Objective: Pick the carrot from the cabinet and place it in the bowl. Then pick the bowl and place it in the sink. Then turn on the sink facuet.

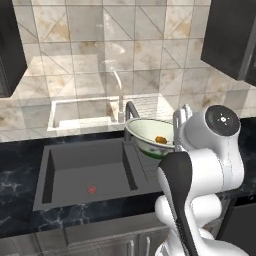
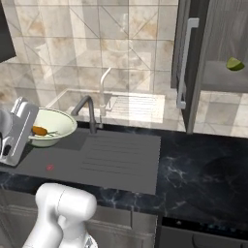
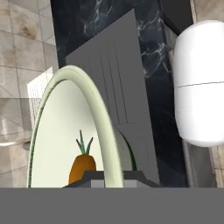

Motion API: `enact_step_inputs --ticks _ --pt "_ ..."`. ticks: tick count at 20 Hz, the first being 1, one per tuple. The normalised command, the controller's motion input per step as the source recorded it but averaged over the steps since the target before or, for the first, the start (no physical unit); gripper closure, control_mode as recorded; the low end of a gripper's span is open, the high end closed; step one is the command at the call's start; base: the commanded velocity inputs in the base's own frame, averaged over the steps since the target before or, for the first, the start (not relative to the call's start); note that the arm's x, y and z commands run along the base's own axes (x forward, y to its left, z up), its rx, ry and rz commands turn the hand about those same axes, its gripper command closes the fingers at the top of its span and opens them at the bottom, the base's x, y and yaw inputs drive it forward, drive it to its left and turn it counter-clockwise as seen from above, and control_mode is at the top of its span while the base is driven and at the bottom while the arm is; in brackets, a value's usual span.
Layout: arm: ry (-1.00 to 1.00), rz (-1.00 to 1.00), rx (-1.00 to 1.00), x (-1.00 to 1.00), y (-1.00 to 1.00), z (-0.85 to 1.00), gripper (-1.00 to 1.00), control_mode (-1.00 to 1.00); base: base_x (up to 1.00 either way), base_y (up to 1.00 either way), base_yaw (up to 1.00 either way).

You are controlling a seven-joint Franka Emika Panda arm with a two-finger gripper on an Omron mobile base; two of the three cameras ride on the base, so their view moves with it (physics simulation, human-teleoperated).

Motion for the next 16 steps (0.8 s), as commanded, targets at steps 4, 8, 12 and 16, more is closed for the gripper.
enact_step_inputs --ticks 4,8,12,16 --pt "0.0 0.0 0.0 0.0 0.0 0.0 1.0 1.0 0.57 0.08 0.0" --pt "0.0 0.0 0.0 0.0 0.0 0.0 1.0 1.0 0.4 0.09 0.0" --pt "0.0 0.03 0.0 0.0 0.19 0.0 1.0 -1.0 0.01 0.12 0.0" --pt "0.07 0.12 -0.03 0.0 0.69 -0.01 1.0 -1.0 0.0 0.0 0.0"
